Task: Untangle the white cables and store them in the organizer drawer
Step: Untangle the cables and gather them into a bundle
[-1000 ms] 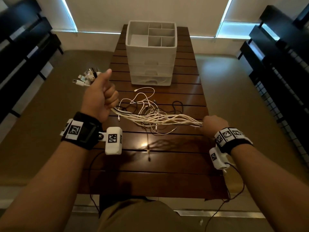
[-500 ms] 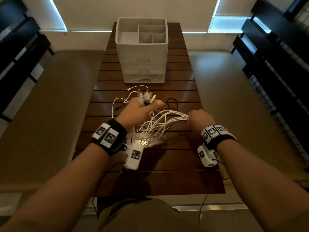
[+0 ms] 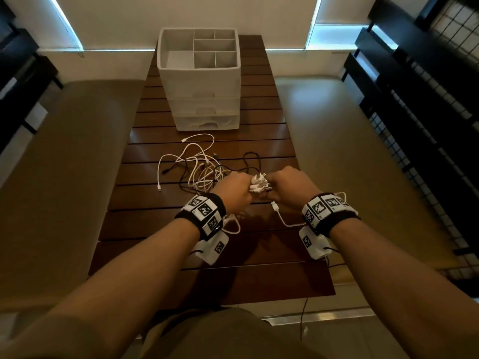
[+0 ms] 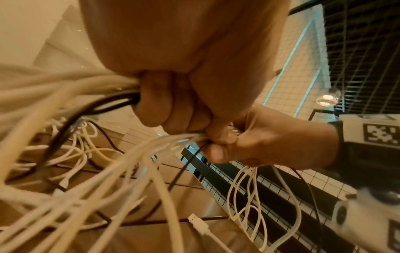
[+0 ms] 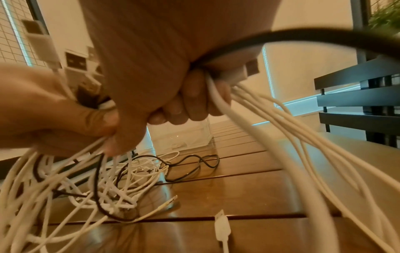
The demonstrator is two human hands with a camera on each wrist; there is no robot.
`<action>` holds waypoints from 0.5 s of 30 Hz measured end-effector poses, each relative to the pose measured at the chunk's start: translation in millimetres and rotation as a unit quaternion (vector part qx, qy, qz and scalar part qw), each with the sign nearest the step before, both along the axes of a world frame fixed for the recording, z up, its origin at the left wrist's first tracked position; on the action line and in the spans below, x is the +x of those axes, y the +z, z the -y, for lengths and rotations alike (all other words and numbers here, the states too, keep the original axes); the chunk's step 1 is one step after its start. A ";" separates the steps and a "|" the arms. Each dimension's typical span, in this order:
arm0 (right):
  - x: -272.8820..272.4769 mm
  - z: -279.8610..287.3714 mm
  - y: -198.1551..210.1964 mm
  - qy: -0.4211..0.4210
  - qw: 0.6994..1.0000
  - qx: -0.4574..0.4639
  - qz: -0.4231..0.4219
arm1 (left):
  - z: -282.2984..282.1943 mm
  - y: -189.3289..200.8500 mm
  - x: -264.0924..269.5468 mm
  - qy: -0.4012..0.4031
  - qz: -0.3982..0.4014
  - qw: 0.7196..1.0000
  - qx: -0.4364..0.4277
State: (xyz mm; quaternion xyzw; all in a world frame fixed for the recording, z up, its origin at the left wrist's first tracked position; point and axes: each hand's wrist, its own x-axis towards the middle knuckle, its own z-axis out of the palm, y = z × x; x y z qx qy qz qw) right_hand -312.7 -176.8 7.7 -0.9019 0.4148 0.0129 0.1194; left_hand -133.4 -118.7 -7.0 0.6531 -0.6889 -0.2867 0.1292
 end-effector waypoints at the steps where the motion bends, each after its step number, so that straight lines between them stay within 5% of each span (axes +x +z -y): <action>1: -0.9 0.4 0.4 0.001 1.000 0.012 0.018 | -0.4 1.8 2.4 -0.012 0.005 1.000 -0.003; 7: -23.2 23.4 -6.0 -0.046 0.998 0.042 -0.020 | -3.0 27.3 19.5 -0.007 0.013 1.000 -0.020; 15: -67.7 45.1 -25.3 -0.244 0.963 0.030 -0.112 | -21.5 30.5 32.5 0.005 -0.023 1.000 0.012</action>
